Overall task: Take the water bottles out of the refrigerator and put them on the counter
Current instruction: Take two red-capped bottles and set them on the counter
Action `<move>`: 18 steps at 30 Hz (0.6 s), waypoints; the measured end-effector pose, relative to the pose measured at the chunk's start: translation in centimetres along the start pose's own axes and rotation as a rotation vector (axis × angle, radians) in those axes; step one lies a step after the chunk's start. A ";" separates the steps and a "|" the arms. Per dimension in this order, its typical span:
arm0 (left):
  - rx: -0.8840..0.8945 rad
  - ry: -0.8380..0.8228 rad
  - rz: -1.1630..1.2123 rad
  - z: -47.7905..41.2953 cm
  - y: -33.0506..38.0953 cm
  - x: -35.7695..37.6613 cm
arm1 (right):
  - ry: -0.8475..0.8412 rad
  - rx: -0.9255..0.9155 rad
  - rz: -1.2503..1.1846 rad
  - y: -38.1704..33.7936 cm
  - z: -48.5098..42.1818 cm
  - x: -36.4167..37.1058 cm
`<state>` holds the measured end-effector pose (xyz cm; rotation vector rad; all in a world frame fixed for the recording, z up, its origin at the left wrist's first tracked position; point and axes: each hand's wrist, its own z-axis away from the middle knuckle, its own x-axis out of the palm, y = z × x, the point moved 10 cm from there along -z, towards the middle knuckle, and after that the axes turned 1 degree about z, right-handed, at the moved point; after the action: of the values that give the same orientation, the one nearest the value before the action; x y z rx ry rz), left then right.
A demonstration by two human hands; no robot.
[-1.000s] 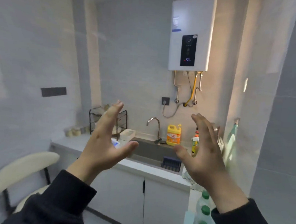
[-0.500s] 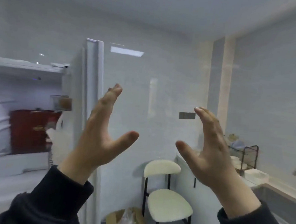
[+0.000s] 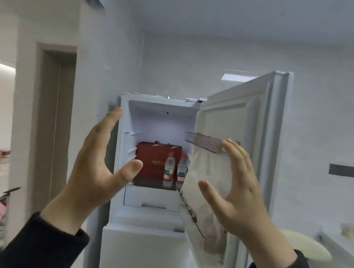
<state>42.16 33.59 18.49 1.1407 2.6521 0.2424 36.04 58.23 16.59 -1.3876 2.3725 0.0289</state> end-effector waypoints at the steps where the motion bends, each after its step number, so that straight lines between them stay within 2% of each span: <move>1: -0.011 0.004 0.001 0.0 -1.8 -1.1 | -0.003 0.006 0.001 -0.5 -0.5 2.0; 10: -0.055 -0.063 0.038 -0.7 -13.2 -0.9 | 0.014 0.098 0.062 1.3 -3.0 12.5; 18: -0.054 -0.086 0.117 -2.3 -23.2 4.4 | -0.015 0.174 0.150 8.6 -5.2 22.7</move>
<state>22.55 20.85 14.34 1.2619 2.4930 0.2777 17.27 42.61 12.17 -1.1249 2.3987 -0.1224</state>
